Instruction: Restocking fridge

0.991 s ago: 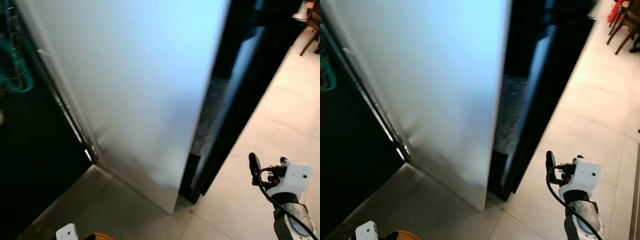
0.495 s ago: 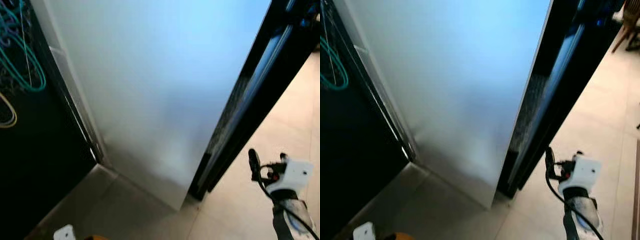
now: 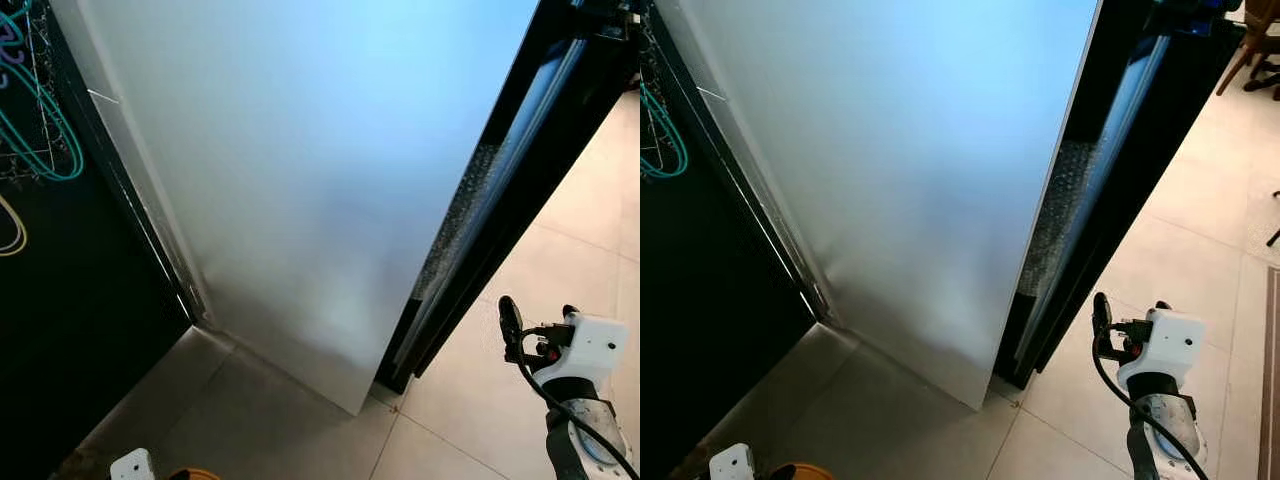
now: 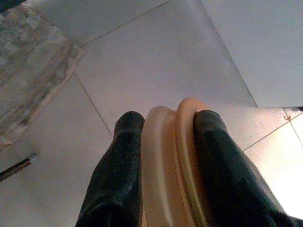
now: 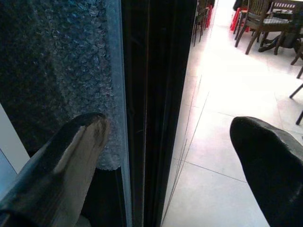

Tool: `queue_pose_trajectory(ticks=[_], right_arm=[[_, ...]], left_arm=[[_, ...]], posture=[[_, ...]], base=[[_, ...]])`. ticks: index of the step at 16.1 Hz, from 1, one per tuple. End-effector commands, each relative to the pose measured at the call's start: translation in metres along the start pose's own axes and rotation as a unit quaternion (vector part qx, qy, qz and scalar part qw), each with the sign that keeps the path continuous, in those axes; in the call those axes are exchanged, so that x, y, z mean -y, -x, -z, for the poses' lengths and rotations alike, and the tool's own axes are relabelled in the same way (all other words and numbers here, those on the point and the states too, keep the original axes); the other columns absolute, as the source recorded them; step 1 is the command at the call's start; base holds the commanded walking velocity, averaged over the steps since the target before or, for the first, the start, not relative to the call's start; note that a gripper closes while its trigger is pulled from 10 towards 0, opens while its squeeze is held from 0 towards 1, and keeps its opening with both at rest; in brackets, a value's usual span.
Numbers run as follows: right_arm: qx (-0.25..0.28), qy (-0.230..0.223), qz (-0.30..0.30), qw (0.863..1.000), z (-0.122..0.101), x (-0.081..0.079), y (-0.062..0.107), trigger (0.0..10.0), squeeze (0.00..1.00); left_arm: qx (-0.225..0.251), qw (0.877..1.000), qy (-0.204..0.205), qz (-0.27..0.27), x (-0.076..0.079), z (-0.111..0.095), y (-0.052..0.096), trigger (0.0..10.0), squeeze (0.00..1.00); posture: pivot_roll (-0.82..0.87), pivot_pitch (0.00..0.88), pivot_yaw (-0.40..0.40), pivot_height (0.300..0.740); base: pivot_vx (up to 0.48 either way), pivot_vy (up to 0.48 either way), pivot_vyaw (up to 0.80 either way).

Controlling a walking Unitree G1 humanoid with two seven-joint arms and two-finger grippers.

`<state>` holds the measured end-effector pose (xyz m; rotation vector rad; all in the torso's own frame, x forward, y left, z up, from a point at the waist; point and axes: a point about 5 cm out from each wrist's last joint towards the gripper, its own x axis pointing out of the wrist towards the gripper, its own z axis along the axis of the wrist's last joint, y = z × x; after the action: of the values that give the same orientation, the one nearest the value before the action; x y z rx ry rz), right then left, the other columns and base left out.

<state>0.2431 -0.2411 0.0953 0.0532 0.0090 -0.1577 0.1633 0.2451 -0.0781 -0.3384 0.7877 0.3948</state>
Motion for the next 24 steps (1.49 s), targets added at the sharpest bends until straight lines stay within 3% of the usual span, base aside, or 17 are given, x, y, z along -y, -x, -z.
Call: queue_pose_trajectory(ticks=[1, 7, 24], right_arm=[[0.003, 0.003, 0.008, 1.000, -0.001, 0.004, 0.000, 10.0, 0.00], [0.008, -0.024, 0.082, 0.996, 0.000, 0.020, 0.000, 10.0, 0.00], [0.023, -0.034, 0.059, 0.997, -0.002, 0.006, -0.005, 10.0, 0.00]], left_arm=[[-0.036, 0.999, -0.010, 0.006, 0.001, 0.018, 0.004, 10.0, 0.00], [-0.035, 0.999, -0.013, 0.009, 0.001, 0.017, 0.004, 10.0, 0.00], [-0.031, 0.999, -0.010, 0.004, -0.002, 0.014, 0.003, 10.0, 0.00]], posture=[[-0.03, 0.110, -0.025, 0.740], [-0.03, 0.098, -0.020, 0.740], [-0.02, 0.083, -0.014, 0.740]], base=[[0.000, 0.000, 0.00], [0.000, 0.000, 0.00], [0.154, 0.000, 0.00]])
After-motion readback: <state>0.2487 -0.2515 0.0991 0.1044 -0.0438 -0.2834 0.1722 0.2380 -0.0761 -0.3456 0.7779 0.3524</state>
